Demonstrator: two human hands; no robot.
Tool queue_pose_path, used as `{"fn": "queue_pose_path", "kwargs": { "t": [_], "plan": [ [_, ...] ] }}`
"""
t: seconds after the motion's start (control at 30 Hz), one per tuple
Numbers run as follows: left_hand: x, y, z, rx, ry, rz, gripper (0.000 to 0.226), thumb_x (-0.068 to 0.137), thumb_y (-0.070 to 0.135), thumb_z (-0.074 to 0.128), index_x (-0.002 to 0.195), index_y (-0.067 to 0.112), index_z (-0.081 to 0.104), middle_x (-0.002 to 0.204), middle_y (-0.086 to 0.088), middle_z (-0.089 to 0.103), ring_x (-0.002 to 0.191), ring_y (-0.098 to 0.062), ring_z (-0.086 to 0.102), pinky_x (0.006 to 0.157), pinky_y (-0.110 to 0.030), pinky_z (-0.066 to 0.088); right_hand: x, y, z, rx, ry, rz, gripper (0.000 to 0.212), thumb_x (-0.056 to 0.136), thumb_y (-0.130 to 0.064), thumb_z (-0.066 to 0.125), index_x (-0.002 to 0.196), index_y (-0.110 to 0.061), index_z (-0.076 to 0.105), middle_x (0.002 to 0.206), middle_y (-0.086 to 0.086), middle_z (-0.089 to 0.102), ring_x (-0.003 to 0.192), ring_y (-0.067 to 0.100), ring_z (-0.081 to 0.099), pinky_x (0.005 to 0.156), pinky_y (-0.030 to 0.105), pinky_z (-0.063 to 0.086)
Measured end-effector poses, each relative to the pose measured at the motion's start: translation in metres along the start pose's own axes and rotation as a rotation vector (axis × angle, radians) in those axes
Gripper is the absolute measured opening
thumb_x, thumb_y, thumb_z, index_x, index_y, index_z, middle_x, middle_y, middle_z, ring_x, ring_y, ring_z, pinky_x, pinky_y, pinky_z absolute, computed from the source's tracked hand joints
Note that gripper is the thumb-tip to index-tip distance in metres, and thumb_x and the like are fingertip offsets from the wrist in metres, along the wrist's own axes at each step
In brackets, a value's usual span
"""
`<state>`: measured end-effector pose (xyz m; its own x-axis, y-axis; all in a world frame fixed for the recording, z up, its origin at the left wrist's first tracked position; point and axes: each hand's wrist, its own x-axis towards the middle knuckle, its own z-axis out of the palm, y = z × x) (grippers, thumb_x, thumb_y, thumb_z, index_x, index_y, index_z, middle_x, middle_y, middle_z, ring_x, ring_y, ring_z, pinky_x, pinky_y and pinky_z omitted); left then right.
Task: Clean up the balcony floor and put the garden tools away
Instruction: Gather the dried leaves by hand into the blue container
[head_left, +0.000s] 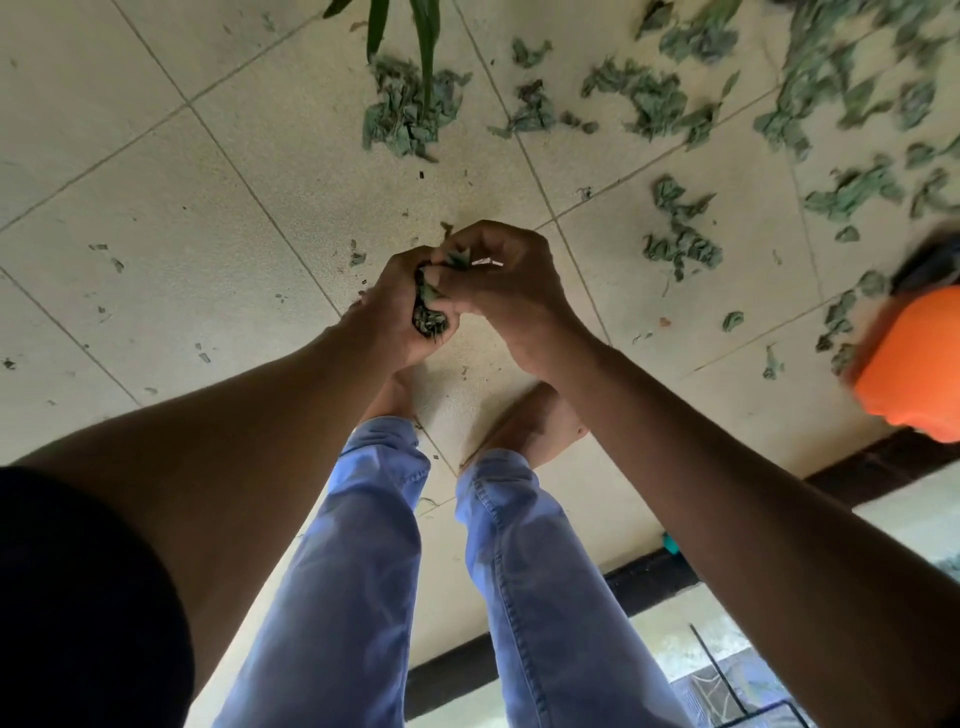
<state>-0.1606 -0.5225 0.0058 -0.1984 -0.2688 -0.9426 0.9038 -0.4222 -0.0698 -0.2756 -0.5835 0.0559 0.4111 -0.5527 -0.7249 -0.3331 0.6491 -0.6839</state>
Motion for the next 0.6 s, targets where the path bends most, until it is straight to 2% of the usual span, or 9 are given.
{"fn": "queue_pose_path", "kwargs": {
  "t": [0.07, 0.17, 0.27, 0.33, 0.43, 0.5, 0.6],
  "plan": [
    [-0.004, -0.002, 0.004, 0.073, 0.008, 0.045, 0.032, 0.101, 0.019, 0.044, 0.07, 0.015, 0.052, 0.048, 0.003, 0.051, 0.041, -0.007, 0.054, 0.043, -0.018, 0.047, 0.001, 0.002, 0.009, -0.156, 0.053, -0.049, 0.016, 0.078, -0.001, 0.08, 0.091, -0.007, 0.074, 0.086, 0.003, 0.072, 0.084, 0.025, 0.075, 0.08, 0.049, 0.064],
    [-0.004, -0.003, 0.003, 0.141, 0.033, 0.062, 0.032, 0.099, 0.023, 0.047, 0.07, 0.015, 0.058, 0.057, 0.001, 0.06, 0.054, -0.011, 0.063, 0.05, -0.02, 0.05, 0.006, 0.009, 0.017, -0.503, 0.108, -0.191, 0.016, 0.077, -0.005, 0.076, 0.088, -0.015, 0.073, 0.086, -0.002, 0.07, 0.082, 0.012, 0.069, 0.075, 0.037, 0.061],
    [-0.001, -0.004, 0.0, 0.183, 0.057, 0.084, 0.03, 0.095, 0.025, 0.052, 0.068, 0.016, 0.061, 0.064, 0.0, 0.061, 0.067, -0.016, 0.065, 0.059, -0.025, 0.051, 0.011, 0.018, 0.023, -0.786, 0.171, -0.317, 0.017, 0.078, -0.004, 0.066, 0.089, -0.016, 0.071, 0.089, 0.004, 0.064, 0.078, 0.017, 0.064, 0.067, 0.036, 0.057],
    [-0.001, -0.007, -0.001, 0.171, 0.052, 0.091, 0.03, 0.095, 0.033, 0.057, 0.072, 0.016, 0.063, 0.07, -0.001, 0.063, 0.073, -0.017, 0.067, 0.066, -0.027, 0.053, 0.012, 0.023, 0.026, -0.948, 0.186, -0.368, 0.014, 0.087, -0.006, 0.062, 0.095, -0.014, 0.071, 0.093, 0.007, 0.062, 0.076, 0.02, 0.063, 0.063, 0.032, 0.055],
    [-0.003, -0.011, 0.001, 0.169, 0.018, 0.094, 0.035, 0.096, 0.047, 0.059, 0.08, 0.017, 0.063, 0.072, -0.001, 0.064, 0.077, -0.016, 0.068, 0.074, -0.03, 0.052, 0.009, 0.028, 0.031, -1.063, 0.179, -0.4, 0.017, 0.094, -0.01, 0.059, 0.108, -0.01, 0.069, 0.097, 0.011, 0.063, 0.079, 0.022, 0.065, 0.062, 0.026, 0.049],
    [-0.004, -0.014, 0.003, 0.146, 0.012, 0.102, 0.039, 0.099, 0.046, 0.056, 0.073, 0.017, 0.06, 0.064, 0.0, 0.059, 0.066, -0.013, 0.065, 0.067, -0.027, 0.051, 0.007, 0.025, 0.032, -1.052, 0.155, -0.36, 0.02, 0.092, -0.008, 0.06, 0.11, -0.01, 0.067, 0.098, 0.012, 0.062, 0.081, 0.023, 0.065, 0.061, 0.025, 0.047],
    [-0.005, -0.014, 0.006, 0.105, -0.017, 0.137, 0.044, 0.095, 0.029, 0.056, 0.053, 0.02, 0.051, 0.048, 0.004, 0.046, 0.044, -0.008, 0.051, 0.047, -0.019, 0.044, -0.002, 0.015, 0.029, -0.93, 0.051, -0.273, 0.031, 0.084, -0.004, 0.062, 0.114, -0.008, 0.06, 0.097, 0.009, 0.063, 0.085, 0.023, 0.065, 0.065, 0.027, 0.051]
  ]
}}
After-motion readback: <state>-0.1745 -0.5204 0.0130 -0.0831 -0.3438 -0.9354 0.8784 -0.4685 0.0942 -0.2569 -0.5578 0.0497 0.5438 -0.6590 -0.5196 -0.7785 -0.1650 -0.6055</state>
